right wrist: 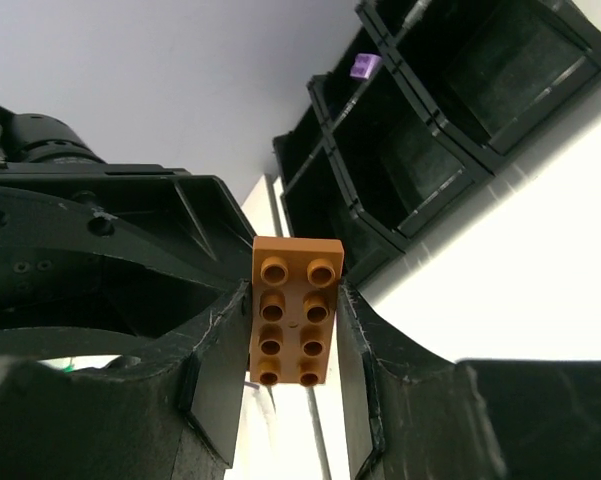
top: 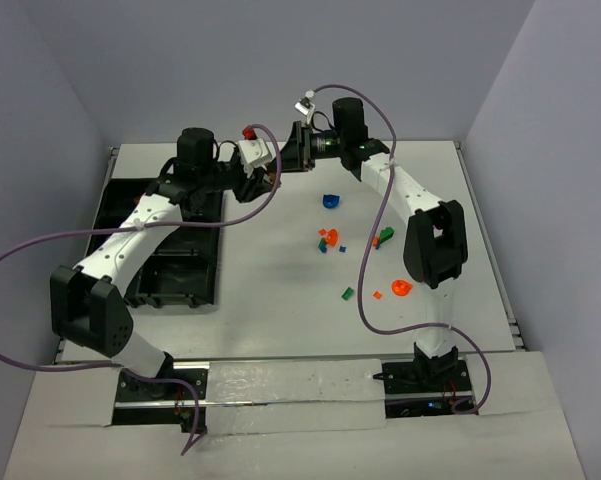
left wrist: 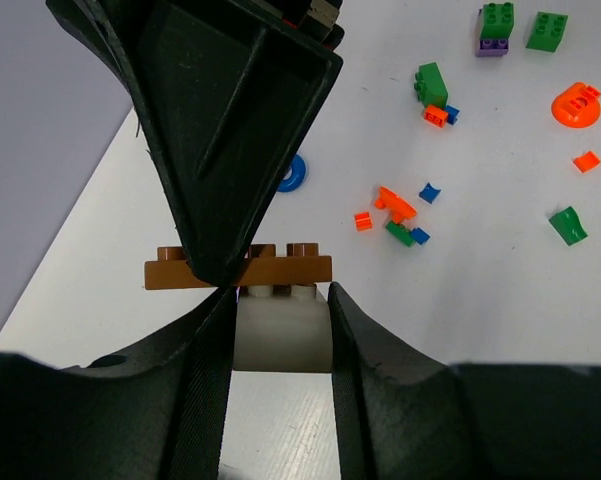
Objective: Sort the legos into containers by color
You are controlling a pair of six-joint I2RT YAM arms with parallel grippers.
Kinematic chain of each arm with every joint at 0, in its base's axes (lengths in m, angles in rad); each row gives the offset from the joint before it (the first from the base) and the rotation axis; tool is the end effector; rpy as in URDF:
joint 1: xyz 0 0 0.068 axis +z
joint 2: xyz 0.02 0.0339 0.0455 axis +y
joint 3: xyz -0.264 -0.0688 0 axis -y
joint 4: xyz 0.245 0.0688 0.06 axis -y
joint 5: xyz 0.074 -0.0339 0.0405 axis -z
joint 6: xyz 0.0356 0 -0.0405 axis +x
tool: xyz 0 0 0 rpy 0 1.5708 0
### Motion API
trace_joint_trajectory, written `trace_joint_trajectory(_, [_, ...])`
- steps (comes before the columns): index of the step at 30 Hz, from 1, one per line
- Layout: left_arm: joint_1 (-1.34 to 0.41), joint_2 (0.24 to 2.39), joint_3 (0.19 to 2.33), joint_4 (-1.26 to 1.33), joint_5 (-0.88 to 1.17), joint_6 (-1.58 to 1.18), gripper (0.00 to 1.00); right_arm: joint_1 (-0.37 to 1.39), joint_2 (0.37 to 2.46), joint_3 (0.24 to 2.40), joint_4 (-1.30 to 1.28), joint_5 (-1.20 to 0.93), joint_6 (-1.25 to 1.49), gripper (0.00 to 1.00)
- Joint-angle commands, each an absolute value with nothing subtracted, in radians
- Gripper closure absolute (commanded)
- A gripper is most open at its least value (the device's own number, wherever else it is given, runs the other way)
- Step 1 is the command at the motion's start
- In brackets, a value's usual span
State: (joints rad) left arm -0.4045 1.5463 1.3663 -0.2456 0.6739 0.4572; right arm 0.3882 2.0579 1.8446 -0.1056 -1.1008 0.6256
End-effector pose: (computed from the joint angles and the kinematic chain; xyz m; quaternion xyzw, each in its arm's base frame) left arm 0.3204 -0.1613 0.3506 0.4940 0.6459 -0.2643 0.5185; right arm 0.4335 0.2116 0.3253 -0.2225 0.7222 0.6130 0.2308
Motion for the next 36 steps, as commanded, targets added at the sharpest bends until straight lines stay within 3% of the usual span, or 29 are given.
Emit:
trace_joint_trajectory(1, [-0.416, 1.528, 1.39, -0.236, 0.667, 0.472, 0.53, 0.385, 2.025, 1.82, 0.064, -1.209, 0.732, 1.0])
trace_joint_trajectory(8, [-0.416, 1.527, 1.359, -0.227, 0.646, 0.473, 0.38, 0.37, 2.016, 1.803, 0.067, -1.203, 0.737, 1.0])
trace_joint_trajectory(11, [-0.416, 1.531, 1.362, -0.223, 0.638, 0.469, 0.41, 0.37, 2.016, 1.796, 0.065, -1.204, 0.733, 1.0])
trace_joint_trajectory(15, [-0.414, 1.528, 1.357, -0.228, 0.647, 0.471, 0.53, 0.363, 2.013, 1.805, -0.011, -1.172, 0.657, 1.0])
trace_joint_trajectory(18, [-0.401, 1.504, 1.339, -0.245, 0.671, 0.468, 0.47, 0.347, 2.006, 1.801, -0.085, -1.147, 0.594, 1.0])
trace_joint_trajectory(21, [-0.35, 1.45, 1.279, -0.223, 0.71, 0.394, 0.38, 0.318, 1.983, 1.785, -0.189, -1.078, 0.492, 1.0])
trace_joint_trajectory(24, [-0.316, 1.413, 1.241, -0.183, 0.713, 0.307, 0.35, 0.305, 1.962, 1.761, -0.205, -1.048, 0.466, 1.0])
trace_joint_trajectory(31, [-0.307, 1.424, 1.25, -0.013, 0.719, -0.127, 0.29, 0.32, 1.895, 1.682, -0.079, -0.812, 0.679, 1.0])
trace_joint_trajectory(36, [-0.311, 1.474, 1.299, 0.006, 0.703, -0.257, 0.27, 0.359, 1.889, 1.75, -0.101, -0.597, 0.768, 1.0])
